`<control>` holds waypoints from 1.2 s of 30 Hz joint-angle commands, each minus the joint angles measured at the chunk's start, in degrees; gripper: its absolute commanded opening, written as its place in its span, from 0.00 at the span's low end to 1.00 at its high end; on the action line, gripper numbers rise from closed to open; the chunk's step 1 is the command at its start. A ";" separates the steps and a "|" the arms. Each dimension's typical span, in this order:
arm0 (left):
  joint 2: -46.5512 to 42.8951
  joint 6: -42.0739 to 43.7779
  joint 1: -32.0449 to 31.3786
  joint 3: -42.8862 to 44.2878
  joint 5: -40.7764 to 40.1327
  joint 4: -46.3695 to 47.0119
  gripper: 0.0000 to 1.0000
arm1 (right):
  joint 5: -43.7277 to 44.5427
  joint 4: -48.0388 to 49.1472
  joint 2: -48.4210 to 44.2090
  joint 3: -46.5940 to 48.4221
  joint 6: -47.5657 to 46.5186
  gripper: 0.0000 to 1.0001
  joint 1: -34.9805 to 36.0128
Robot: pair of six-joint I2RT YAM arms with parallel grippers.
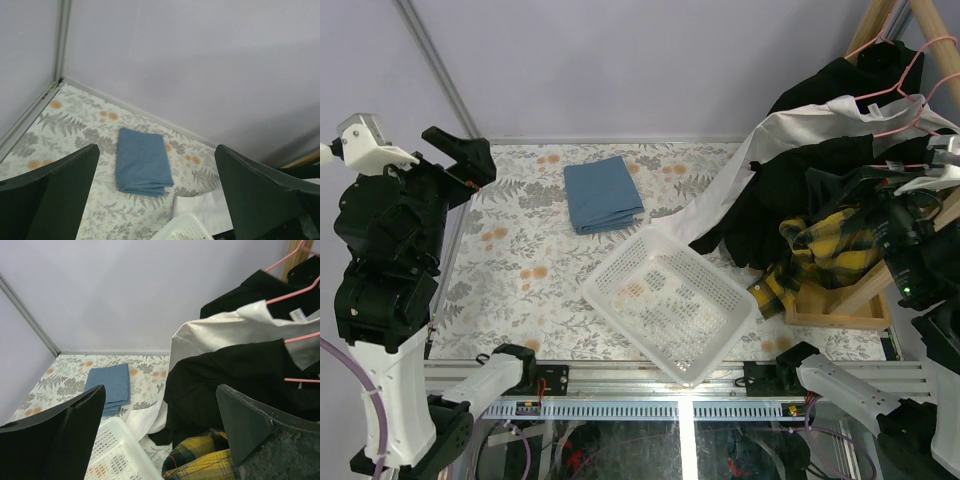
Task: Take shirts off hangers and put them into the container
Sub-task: Move the bin to the center of the board.
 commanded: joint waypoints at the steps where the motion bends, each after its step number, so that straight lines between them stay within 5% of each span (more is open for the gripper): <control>1: -2.57 -1.18 5.34 -4.68 6.09 -0.02 1.00 | -9.98 5.46 -0.25 -5.59 5.21 0.99 -5.16; 7: -8.67 -5.26 15.44 -19.20 20.88 4.38 1.00 | -28.84 20.92 -0.81 -20.43 18.03 0.99 -14.12; 13: -14.25 -8.48 24.46 -35.59 36.12 8.09 1.00 | -40.39 13.57 3.13 -26.53 13.69 0.99 -15.50; 17: -15.09 -9.24 26.78 -43.30 42.87 8.56 1.00 | -34.05 9.04 7.66 -28.02 12.44 1.00 -9.54; 22: -14.22 -11.47 17.14 -49.85 40.20 10.20 1.00 | -22.43 2.99 12.45 -31.94 15.47 0.99 -2.44; 28: -11.53 -14.32 -1.63 -52.14 29.16 14.05 1.00 | -10.46 1.89 3.07 -44.55 23.54 1.00 1.69; 36: -9.25 -15.56 -8.73 -52.84 31.60 21.62 1.00 | -20.60 -5.17 0.05 -53.11 25.78 1.00 3.10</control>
